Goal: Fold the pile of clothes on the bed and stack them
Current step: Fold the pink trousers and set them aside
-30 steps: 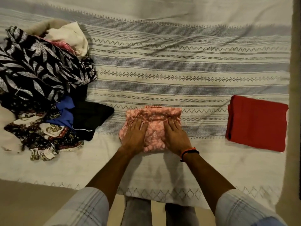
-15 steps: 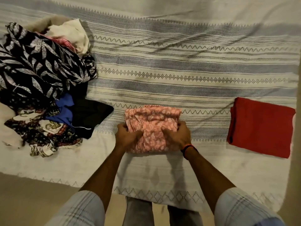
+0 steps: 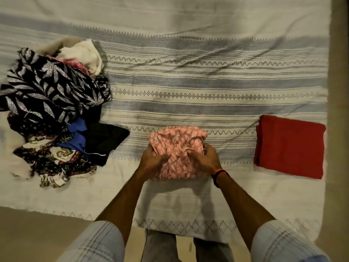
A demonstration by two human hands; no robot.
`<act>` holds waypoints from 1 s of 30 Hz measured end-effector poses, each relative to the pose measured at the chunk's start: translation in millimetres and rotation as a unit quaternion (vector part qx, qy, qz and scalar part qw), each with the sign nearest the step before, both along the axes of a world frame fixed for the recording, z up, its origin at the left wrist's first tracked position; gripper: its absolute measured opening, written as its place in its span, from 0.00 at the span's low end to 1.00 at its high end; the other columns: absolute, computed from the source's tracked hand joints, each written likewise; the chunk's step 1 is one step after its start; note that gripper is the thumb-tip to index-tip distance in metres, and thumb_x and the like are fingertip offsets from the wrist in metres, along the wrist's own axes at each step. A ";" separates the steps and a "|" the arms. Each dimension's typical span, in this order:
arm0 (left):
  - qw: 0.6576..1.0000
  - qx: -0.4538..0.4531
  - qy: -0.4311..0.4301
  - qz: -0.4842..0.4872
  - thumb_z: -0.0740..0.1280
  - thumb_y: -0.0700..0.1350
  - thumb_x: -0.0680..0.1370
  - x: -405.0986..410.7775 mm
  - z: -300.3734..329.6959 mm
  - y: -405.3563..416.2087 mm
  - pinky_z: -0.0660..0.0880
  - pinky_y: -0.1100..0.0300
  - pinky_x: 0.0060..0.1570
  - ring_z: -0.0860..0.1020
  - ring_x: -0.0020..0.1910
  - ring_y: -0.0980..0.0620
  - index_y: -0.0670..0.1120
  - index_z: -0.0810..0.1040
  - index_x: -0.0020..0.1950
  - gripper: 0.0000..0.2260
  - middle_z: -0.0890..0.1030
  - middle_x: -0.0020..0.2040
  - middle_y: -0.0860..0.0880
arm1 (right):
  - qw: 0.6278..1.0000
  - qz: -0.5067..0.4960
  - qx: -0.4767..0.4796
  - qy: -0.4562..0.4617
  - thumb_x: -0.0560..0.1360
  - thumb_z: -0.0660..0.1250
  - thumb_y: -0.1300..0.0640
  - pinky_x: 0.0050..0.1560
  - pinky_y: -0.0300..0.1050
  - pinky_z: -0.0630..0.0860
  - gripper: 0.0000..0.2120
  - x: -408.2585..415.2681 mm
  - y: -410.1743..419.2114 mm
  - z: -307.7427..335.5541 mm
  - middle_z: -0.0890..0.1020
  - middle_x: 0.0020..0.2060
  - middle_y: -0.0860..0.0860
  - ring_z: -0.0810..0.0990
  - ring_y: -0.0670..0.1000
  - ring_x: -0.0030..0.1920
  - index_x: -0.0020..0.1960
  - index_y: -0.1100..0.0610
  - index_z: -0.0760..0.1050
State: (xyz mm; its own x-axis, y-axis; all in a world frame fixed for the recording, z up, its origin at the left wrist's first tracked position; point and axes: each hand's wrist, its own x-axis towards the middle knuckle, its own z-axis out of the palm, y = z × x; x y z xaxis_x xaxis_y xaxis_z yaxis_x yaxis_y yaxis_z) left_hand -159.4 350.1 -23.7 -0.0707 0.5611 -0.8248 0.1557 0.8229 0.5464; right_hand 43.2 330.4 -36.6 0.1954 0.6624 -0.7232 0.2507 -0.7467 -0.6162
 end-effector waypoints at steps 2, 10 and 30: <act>1.000 0.005 0.000 -0.003 0.75 0.37 0.72 11.3 15.2 -0.6 0.77 0.55 0.51 0.80 0.55 0.45 0.43 0.75 0.62 0.20 0.81 0.56 0.46 | 1.000 -0.014 0.005 -0.001 0.70 0.77 0.51 0.54 0.48 0.77 0.23 10.8 -3.9 12.6 0.83 0.54 0.53 0.81 0.54 0.53 0.61 0.57 0.76; 0.996 0.031 -0.006 -0.078 0.75 0.39 0.72 75.6 51.6 -16.6 0.77 0.55 0.51 0.80 0.52 0.47 0.43 0.76 0.63 0.20 0.81 0.55 0.47 | 0.997 -0.066 0.029 -0.020 0.69 0.78 0.51 0.58 0.50 0.77 0.26 70.8 -37.8 47.8 0.82 0.54 0.52 0.80 0.54 0.54 0.63 0.59 0.75; 0.963 -0.024 -0.008 -0.268 0.74 0.41 0.73 287.7 22.0 -160.1 0.75 0.45 0.62 0.77 0.61 0.44 0.44 0.71 0.70 0.26 0.77 0.64 0.46 | 0.977 -0.196 -0.028 -0.080 0.68 0.79 0.49 0.52 0.46 0.75 0.26 267.1 -237.3 40.8 0.81 0.53 0.52 0.79 0.55 0.52 0.61 0.58 0.75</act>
